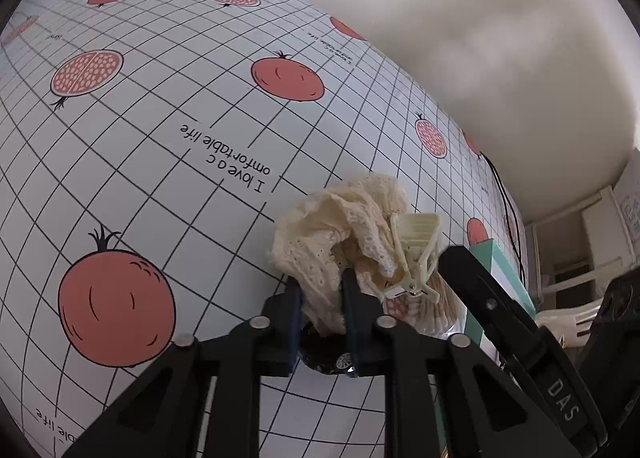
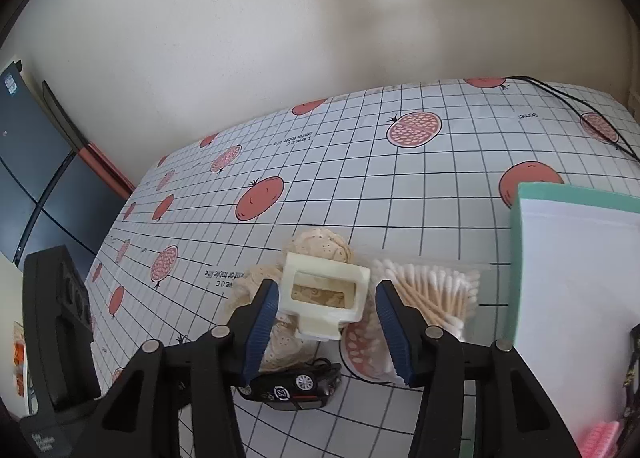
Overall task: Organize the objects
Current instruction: 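Grasp the lace cloth with the left tool while the right tool grasps the white box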
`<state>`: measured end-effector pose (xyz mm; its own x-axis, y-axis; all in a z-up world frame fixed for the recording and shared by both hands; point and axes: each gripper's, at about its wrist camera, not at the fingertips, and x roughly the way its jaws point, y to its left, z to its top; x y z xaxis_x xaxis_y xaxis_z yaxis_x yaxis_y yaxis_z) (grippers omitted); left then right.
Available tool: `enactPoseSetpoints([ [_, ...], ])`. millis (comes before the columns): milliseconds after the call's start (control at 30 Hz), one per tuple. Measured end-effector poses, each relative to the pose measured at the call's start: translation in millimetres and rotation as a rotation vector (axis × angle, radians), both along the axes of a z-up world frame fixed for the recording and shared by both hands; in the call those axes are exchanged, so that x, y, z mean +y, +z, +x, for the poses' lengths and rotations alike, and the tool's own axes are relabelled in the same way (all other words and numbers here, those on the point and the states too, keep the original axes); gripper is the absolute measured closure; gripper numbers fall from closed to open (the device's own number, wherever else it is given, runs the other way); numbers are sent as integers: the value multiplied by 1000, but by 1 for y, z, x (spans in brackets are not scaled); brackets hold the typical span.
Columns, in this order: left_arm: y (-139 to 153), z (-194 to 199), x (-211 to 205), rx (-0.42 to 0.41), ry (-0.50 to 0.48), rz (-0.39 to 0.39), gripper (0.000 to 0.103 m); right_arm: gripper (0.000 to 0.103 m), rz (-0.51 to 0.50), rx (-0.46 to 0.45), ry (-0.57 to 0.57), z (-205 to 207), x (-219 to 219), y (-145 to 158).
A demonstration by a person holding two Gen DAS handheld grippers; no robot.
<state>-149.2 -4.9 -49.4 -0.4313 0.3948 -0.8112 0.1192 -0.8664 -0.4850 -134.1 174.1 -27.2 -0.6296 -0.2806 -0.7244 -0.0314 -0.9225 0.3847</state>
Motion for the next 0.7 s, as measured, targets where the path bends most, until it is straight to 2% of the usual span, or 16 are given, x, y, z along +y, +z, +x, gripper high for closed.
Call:
enactPoseSetpoints([
  [500,-5,1,0,-9,-30,-21,88,70,-40,-10,13,-8,-12,-8],
  [700,-6,0,0,-11,-38,-28,88,76,-20,-11,19,-8,-16,-9],
])
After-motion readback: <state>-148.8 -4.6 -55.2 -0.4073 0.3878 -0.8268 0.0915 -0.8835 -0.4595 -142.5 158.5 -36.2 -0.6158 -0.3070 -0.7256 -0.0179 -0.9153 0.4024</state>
